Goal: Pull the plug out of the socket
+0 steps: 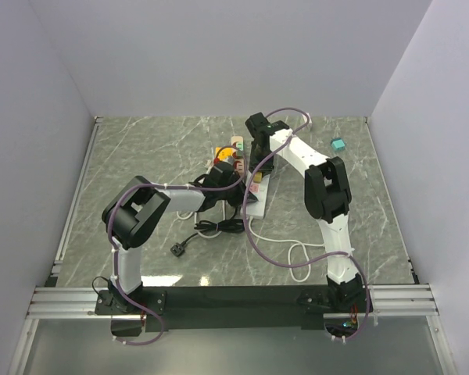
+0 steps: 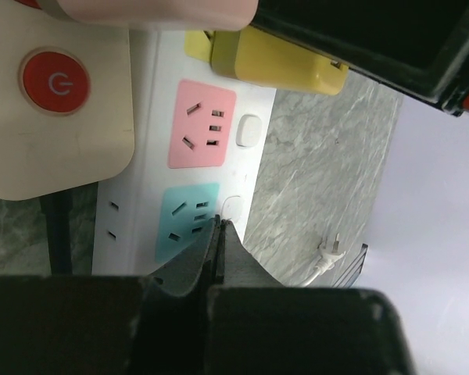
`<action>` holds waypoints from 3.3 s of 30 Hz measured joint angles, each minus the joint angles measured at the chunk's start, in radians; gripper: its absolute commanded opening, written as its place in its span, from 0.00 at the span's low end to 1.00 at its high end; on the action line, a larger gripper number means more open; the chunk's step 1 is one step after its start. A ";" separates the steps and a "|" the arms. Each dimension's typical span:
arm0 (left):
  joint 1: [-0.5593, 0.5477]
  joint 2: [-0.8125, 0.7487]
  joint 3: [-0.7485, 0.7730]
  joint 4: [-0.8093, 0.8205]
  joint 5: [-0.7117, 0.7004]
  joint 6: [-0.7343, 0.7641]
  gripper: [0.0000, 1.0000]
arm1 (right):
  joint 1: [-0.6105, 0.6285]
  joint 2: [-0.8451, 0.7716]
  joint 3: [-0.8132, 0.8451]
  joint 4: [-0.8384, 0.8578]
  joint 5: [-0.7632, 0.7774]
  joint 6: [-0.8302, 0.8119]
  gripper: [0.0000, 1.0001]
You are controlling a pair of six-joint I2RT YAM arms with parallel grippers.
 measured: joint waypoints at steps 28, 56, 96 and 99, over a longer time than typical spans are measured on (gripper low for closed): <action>0.011 0.098 0.271 -0.294 -0.119 0.032 0.00 | 0.000 -0.020 -0.025 0.019 -0.020 -0.025 0.00; 0.012 0.073 0.113 -0.047 -0.083 -0.003 0.00 | -0.064 -0.306 -0.037 -0.082 -0.156 -0.052 0.00; -0.001 0.111 0.332 -0.413 0.023 0.135 0.00 | -0.623 0.049 -0.054 0.601 -0.247 0.571 0.74; -0.001 0.113 0.335 -0.412 0.025 0.135 0.00 | -0.624 -0.001 -0.154 0.591 -0.268 0.539 0.74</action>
